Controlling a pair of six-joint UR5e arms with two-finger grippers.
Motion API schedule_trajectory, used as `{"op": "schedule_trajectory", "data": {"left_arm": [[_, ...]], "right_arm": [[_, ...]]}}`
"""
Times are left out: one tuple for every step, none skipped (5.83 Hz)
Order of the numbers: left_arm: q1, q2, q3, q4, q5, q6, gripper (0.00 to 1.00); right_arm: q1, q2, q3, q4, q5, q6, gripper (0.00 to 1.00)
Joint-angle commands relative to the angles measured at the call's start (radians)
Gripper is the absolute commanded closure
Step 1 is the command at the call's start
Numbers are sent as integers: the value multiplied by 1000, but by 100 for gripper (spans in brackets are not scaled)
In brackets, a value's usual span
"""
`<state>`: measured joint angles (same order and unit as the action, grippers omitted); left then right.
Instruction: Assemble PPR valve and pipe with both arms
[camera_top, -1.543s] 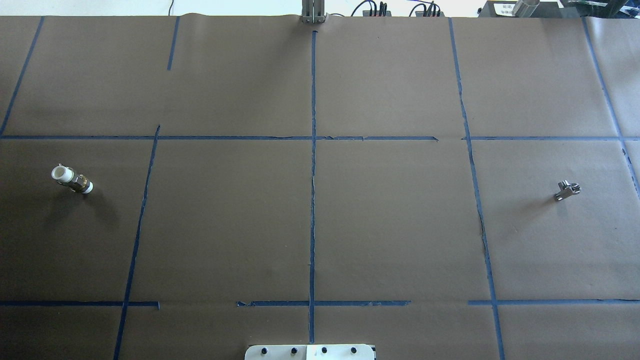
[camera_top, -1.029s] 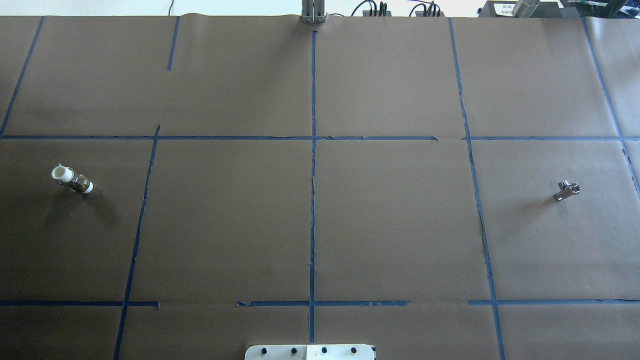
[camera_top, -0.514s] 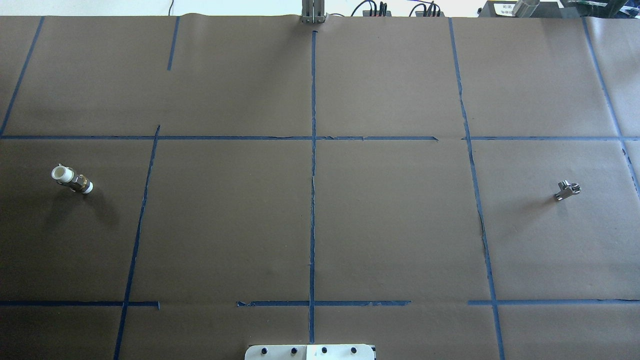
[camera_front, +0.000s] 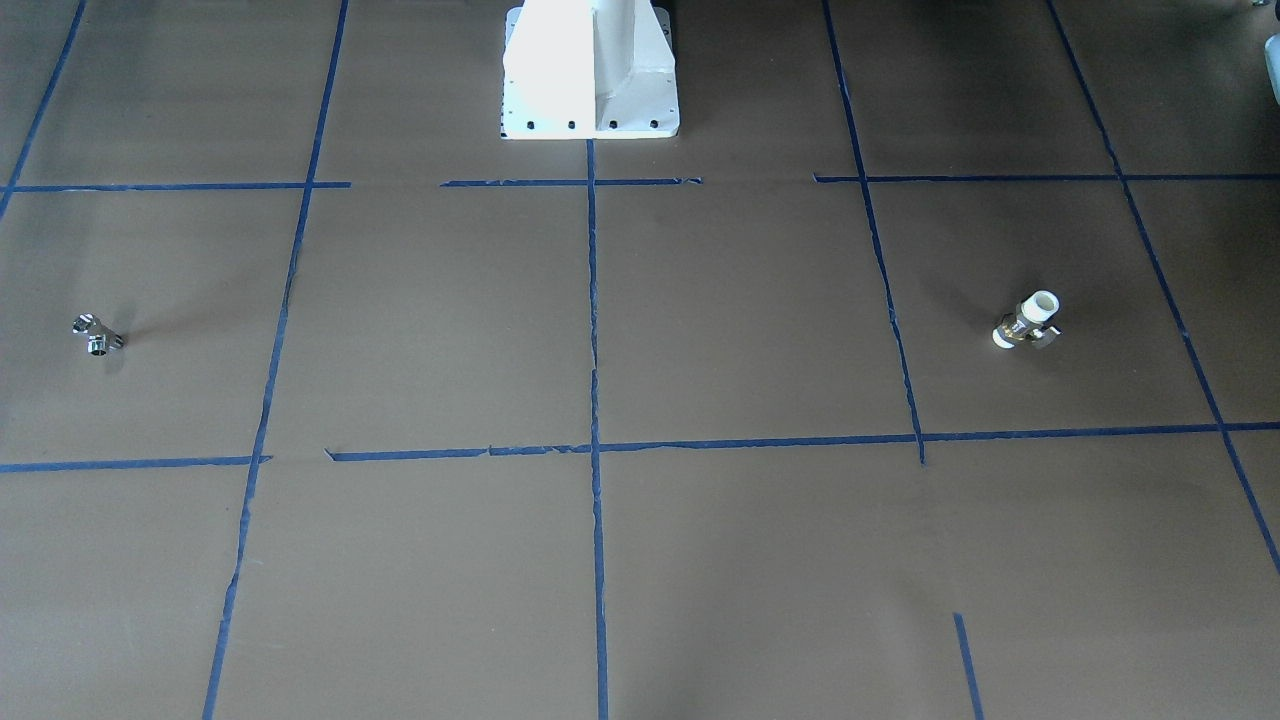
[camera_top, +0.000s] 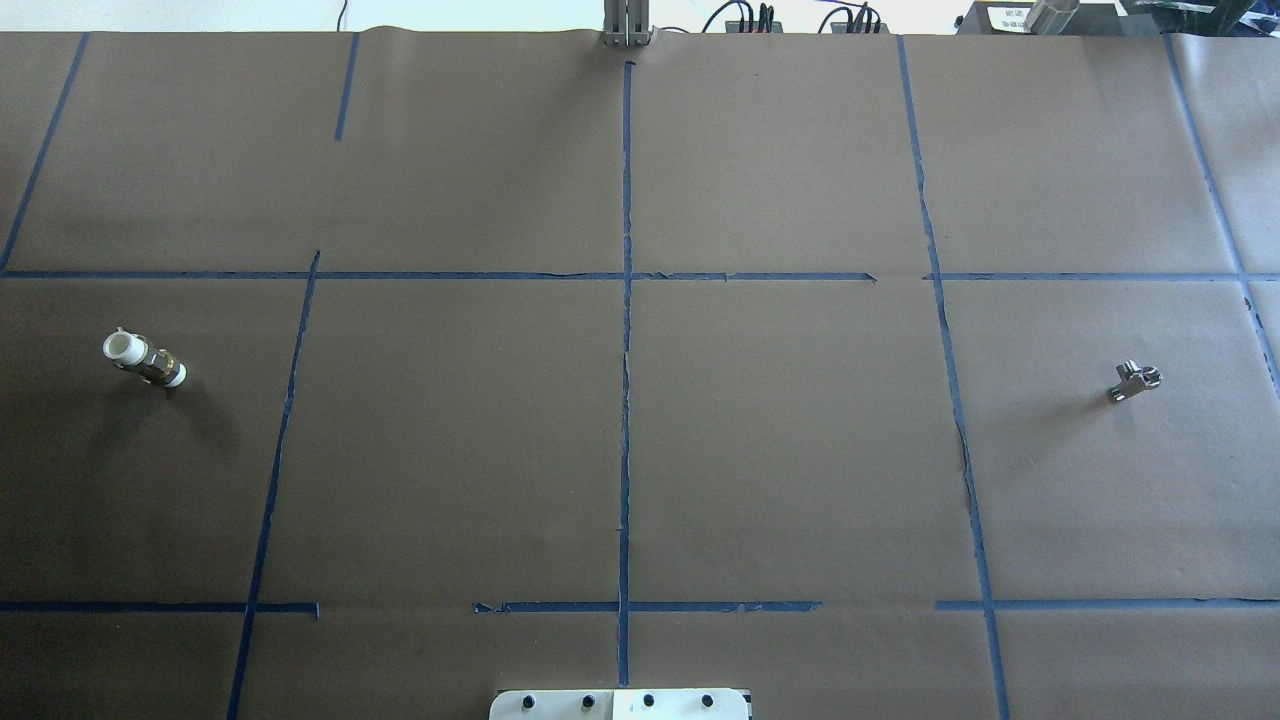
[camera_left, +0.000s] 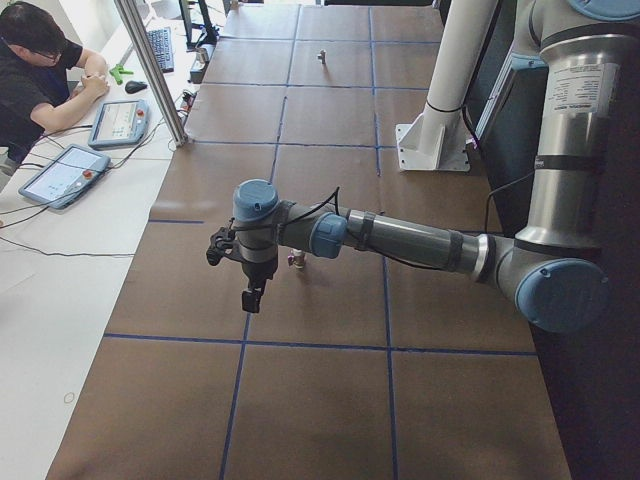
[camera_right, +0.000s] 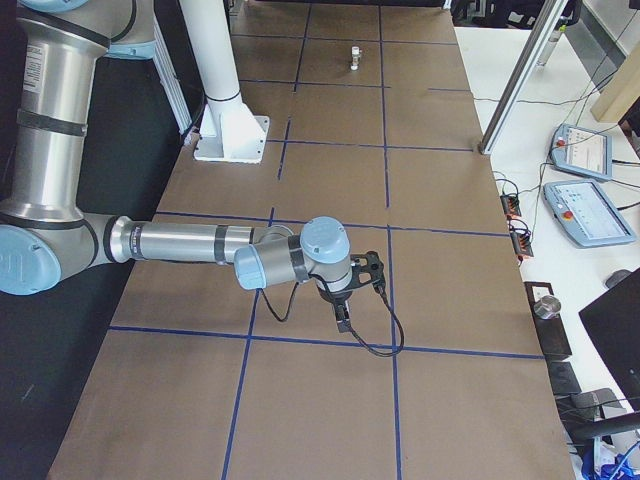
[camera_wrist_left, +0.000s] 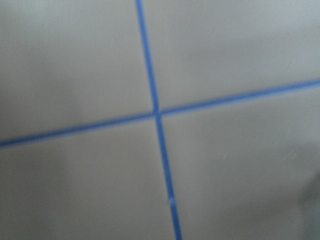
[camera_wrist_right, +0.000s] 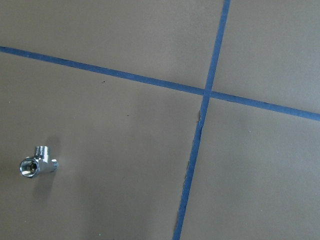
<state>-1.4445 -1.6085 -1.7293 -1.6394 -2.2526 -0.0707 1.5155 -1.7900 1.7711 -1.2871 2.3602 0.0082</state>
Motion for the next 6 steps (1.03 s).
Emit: {"op": "schedule_trajectory", "data": {"left_arm": [[140,-16,-51,-51,1,-190,0],[250,-16,-85,-80,4,-301,0],[289,-8,-107,-95,5,-431,0],[335,4,-105,-176,7,-565,0],[372,45,-101,-232,27,-587,0],[410,48,-96,-241,50,-618,0]], "right_arm": [[0,6,-2,2,4,2,0],[0,6,-4,0,5,2,0],[0,7,-4,0,5,2,0],[0,3,-7,0,5,-4,0],[-1,3,-6,0,7,1,0],[0,3,-7,0,5,2,0]]}}
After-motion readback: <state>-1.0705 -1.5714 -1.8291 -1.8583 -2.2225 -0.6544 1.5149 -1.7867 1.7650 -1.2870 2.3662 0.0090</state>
